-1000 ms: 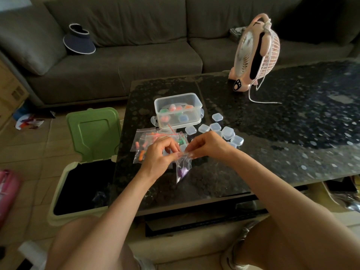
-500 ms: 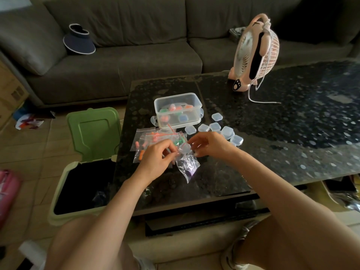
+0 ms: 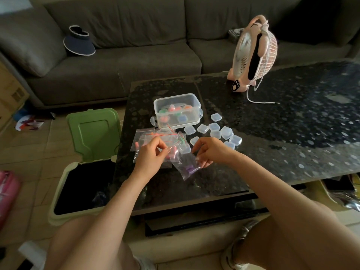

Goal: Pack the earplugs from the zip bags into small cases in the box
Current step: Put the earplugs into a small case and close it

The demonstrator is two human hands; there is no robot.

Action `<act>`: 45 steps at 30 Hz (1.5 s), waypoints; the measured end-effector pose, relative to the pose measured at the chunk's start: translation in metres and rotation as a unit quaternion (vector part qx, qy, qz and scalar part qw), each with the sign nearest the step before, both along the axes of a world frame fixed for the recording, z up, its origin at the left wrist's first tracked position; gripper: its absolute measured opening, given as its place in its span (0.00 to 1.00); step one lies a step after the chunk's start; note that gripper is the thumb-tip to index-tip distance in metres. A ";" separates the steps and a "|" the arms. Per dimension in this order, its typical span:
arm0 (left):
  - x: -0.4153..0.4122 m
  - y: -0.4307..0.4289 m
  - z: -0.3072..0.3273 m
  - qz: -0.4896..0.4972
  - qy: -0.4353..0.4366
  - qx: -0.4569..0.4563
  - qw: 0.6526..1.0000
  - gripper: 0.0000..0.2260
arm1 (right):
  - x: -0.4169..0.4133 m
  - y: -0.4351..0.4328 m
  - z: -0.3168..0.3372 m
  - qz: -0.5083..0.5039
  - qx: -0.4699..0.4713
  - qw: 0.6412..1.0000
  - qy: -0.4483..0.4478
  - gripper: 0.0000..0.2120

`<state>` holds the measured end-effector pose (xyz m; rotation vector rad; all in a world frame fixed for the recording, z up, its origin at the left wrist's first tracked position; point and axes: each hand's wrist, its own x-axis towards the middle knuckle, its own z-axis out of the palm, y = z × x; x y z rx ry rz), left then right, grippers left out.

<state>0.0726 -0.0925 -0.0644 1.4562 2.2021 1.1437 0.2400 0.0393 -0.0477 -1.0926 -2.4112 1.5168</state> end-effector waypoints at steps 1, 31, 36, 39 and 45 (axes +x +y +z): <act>0.001 0.001 -0.002 0.006 0.020 -0.016 1.000 0.11 | 0.001 0.000 0.001 -0.008 -0.014 1.000 0.004 0.11; 0.025 0.007 -0.007 0.030 -0.370 -0.088 0.924 0.10 | 0.014 0.004 0.010 -0.052 0.031 0.990 0.129 0.14; 0.027 0.007 -0.005 0.041 -0.398 -0.104 0.911 0.10 | 0.012 0.004 0.014 -0.068 0.037 0.983 0.166 0.12; 0.027 0.007 -0.005 0.051 -0.417 -0.102 0.902 0.11 | 0.010 0.004 0.017 -0.068 0.045 0.981 0.178 0.11; 0.027 0.009 -0.004 0.060 -0.413 -0.102 0.903 0.12 | 0.008 0.004 0.019 -0.066 0.031 0.979 0.193 0.11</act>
